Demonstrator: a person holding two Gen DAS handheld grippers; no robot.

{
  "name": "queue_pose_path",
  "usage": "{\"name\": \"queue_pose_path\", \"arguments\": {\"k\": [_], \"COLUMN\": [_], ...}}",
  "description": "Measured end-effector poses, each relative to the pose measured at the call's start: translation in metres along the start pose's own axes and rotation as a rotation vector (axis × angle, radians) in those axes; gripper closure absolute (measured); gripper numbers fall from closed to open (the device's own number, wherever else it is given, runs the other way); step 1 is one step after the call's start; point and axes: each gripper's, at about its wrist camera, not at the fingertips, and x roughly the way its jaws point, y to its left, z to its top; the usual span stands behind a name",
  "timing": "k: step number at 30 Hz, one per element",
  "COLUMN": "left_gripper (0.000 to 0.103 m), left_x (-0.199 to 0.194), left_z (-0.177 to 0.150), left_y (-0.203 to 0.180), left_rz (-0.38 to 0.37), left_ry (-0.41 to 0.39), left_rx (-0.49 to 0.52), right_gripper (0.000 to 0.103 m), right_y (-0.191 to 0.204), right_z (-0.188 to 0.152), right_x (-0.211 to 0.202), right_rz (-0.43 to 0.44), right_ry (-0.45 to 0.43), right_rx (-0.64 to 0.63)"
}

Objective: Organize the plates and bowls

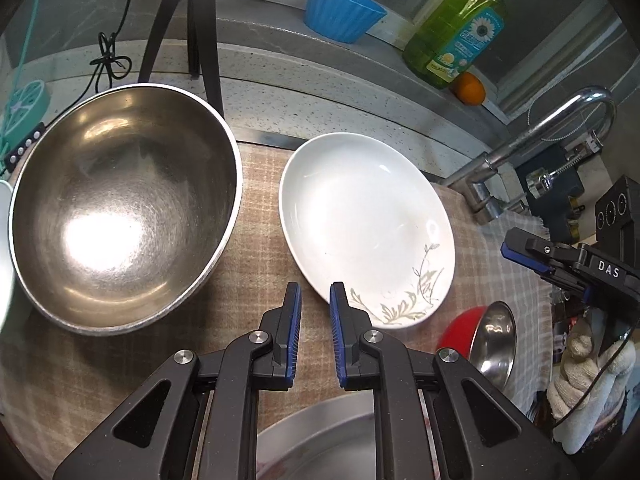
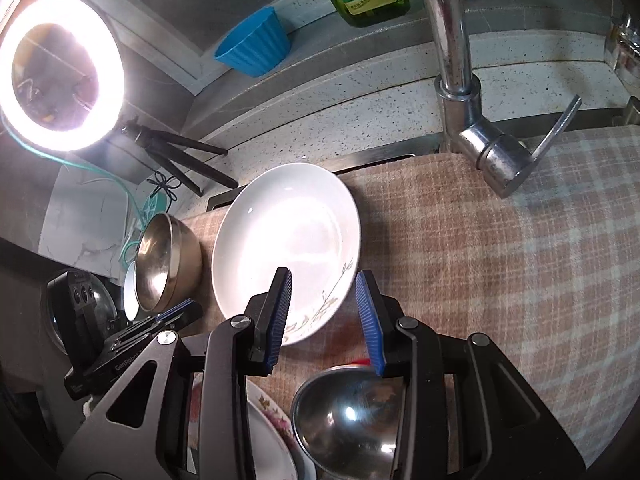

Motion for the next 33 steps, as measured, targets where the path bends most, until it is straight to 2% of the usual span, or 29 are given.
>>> {"name": "queue_pose_path", "arguments": {"k": [13,23,28,33], "left_gripper": [0.09,0.09,0.09,0.09], "left_x": [0.022,0.034,0.037,0.037], "left_z": [0.015,0.02,0.022,0.022], "left_y": [0.003,0.012,0.013,0.012], "left_rz": [0.022,0.002,0.0,0.006], "left_ry": [0.011,0.04,0.046,0.046], "left_rx": [-0.045,-0.085,-0.087,-0.076], "right_gripper": [0.068,0.069,0.076,0.078], "right_y": [-0.011,-0.011,-0.015,-0.016], "right_z": [0.034,0.042,0.044,0.045], "right_x": [0.035,0.057,0.064,0.07], "right_rz": [-0.032,-0.045,-0.036,-0.033], "right_ry": [0.056,0.095,0.11,0.121], "right_rx": [-0.007,-0.025,-0.017,-0.019]}}
